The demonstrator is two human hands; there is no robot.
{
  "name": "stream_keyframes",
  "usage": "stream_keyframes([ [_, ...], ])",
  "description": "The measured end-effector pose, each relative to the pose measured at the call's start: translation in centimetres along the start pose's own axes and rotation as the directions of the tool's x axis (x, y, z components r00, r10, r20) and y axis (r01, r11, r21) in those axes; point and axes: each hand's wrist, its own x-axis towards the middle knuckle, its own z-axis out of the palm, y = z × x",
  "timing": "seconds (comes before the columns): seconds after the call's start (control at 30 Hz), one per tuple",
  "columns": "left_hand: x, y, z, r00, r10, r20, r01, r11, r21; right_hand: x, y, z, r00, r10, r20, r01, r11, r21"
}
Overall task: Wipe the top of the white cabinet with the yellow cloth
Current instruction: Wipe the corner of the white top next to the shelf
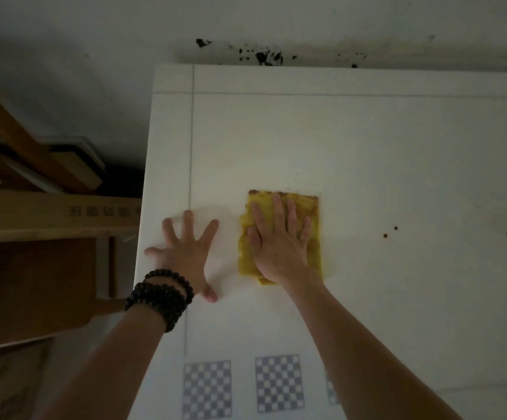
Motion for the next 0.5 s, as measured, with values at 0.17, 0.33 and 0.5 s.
stream_keyframes([
  [0.17,0.1,0.1,-0.4,1.000,-0.012,0.029,0.011,1.000,0.029,1.4,-0.3,-0.4,0.999,-0.039,-0.013,0.039,0.999,0.008],
  [0.33,-0.3,-0.2,-0.3,1.000,0.006,0.003,-0.006,1.000,0.002,-6.2,-0.2,2.3,0.998,-0.053,0.028,0.053,0.999,0.004],
  [0.5,-0.6,0.0,-0.3,1.000,0.015,-0.002,-0.015,1.000,0.010,-4.8,0.4,2.0,0.998,-0.059,0.022,0.061,0.996,-0.066],
])
